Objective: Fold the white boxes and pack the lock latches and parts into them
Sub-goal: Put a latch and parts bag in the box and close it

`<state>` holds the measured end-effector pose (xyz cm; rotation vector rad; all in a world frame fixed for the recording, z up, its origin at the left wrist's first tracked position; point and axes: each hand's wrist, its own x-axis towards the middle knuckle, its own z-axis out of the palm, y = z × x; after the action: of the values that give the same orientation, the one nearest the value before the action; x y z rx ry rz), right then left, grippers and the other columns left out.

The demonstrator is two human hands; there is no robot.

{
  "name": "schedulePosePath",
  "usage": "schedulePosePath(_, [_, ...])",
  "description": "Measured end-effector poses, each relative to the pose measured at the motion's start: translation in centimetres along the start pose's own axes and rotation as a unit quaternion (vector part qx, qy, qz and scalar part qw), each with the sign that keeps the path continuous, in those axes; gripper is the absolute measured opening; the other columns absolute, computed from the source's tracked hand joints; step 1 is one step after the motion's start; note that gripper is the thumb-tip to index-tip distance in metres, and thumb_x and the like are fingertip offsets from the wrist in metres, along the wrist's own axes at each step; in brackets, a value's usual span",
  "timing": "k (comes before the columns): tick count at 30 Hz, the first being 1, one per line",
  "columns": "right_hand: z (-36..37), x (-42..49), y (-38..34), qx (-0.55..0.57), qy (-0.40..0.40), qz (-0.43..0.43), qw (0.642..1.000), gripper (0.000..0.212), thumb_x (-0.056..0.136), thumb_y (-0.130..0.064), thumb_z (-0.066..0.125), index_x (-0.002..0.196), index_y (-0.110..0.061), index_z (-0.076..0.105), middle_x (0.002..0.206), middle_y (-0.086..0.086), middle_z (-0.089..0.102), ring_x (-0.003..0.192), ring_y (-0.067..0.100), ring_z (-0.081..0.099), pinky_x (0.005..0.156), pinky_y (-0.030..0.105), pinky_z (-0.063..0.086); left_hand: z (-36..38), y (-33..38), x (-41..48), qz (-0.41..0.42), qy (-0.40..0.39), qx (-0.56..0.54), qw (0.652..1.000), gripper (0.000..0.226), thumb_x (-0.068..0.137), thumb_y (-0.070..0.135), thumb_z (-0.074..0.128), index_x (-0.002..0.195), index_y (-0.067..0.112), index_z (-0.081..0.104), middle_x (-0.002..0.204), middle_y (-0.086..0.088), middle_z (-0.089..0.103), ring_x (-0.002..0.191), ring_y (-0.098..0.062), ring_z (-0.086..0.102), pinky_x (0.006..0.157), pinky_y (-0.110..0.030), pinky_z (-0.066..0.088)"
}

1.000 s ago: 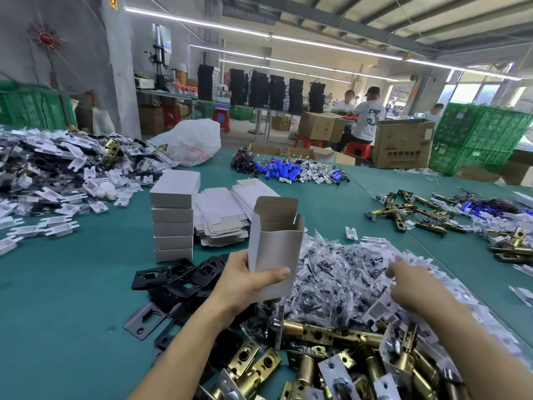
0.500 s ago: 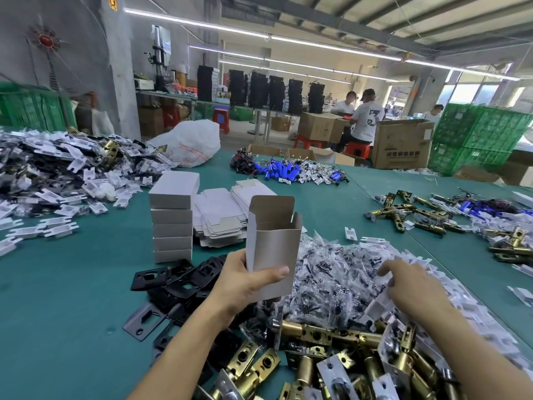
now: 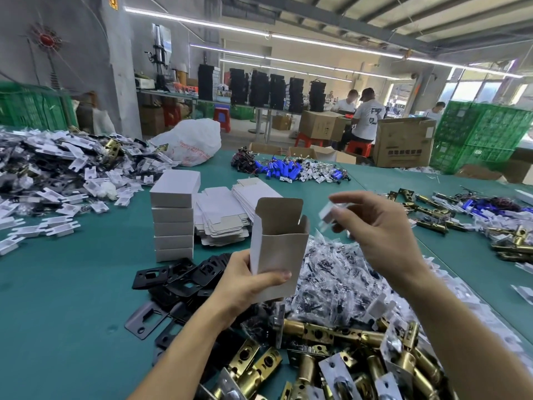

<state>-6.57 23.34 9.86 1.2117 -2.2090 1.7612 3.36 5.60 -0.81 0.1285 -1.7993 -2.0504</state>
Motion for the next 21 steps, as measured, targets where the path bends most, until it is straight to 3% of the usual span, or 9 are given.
schedulePosePath(4, [1.9, -0.5, -2.5, 0.035, -0.024, -0.06, 0.997, 0.02, 0.089, -0.007, 0.067, 0.099, -0.024, 0.07, 0.083, 0.005, 0.075, 0.07, 0.012, 0.068, 0.062, 0.013, 0.05, 0.0, 0.1, -0.1, 0.049, -0.002, -0.013, 0.999, 0.037, 0.058, 0.028, 0.087, 0.092, 0.017, 0.077, 0.088, -0.005, 0.073, 0.083, -0.016, 0.071, 0.071, -0.024, 0.056])
schedulePosePath(10, [2.3, -0.8, -3.5, 0.073, -0.027, -0.074, 0.994, 0.032, 0.084, -0.002, 0.07, 0.109, -0.021, 0.066, 0.085, 0.003, 0.077, 0.076, 0.015, 0.074, 0.066, 0.02, 0.056, -0.1, 0.2, -0.1, 0.075, 0.027, -0.008, 0.997, 0.041, 0.057, 0.034, 0.083, 0.095, 0.023, 0.076, 0.095, -0.009, 0.072, 0.089, -0.021, 0.071, 0.073, -0.027, 0.057])
schedulePosePath(14, [2.0, -0.7, -3.7, 0.023, 0.037, -0.109, 0.993, 0.027, 0.081, -0.021, 0.07, 0.108, -0.023, 0.069, 0.086, -0.003, 0.076, 0.075, 0.014, 0.072, 0.063, 0.022, 0.056, 0.3, 0.2, -0.1, 0.083, 0.049, -0.028, 0.995, 0.038, 0.055, 0.036, 0.08, 0.093, 0.028, 0.076, 0.088, -0.001, 0.073, 0.086, -0.016, 0.07, 0.072, -0.027, 0.057])
schedulePosePath(17, [1.9, -0.5, -4.2, -0.016, 0.061, -0.133, 0.989, 0.022, 0.078, -0.034, 0.071, 0.1, -0.03, 0.072, 0.085, -0.005, 0.068, 0.073, 0.016, 0.062, 0.06, 0.021, 0.048, 0.4, 0.3, 0.0, 0.096, 0.075, -0.063, 0.991, 0.036, 0.055, 0.036, 0.077, 0.092, 0.036, 0.075, 0.087, -0.001, 0.072, 0.084, -0.016, 0.069, 0.072, -0.037, 0.059])
schedulePosePath(19, [2.0, -0.4, -4.6, -0.036, 0.066, -0.135, 0.988, 0.02, 0.077, -0.039, 0.07, 0.096, -0.033, 0.072, 0.089, -0.006, 0.061, 0.076, 0.011, 0.057, 0.061, 0.02, 0.047, 0.4, 0.4, 0.0, 0.102, 0.088, -0.066, 0.989, 0.036, 0.055, 0.036, 0.077, 0.091, 0.033, 0.075, 0.083, 0.003, 0.071, 0.08, -0.013, 0.068, 0.067, -0.035, 0.058])
schedulePosePath(21, [2.3, -0.2, -4.9, -0.034, 0.048, -0.126, 0.99, 0.015, 0.082, -0.035, 0.068, 0.096, -0.031, 0.07, 0.093, -0.006, 0.064, 0.082, 0.009, 0.065, 0.062, 0.026, 0.056, 0.5, 0.3, 0.0, 0.1, 0.098, -0.052, 0.989, 0.04, 0.055, 0.036, 0.078, 0.093, 0.023, 0.074, 0.082, 0.005, 0.072, 0.079, -0.01, 0.068, 0.067, -0.027, 0.057])
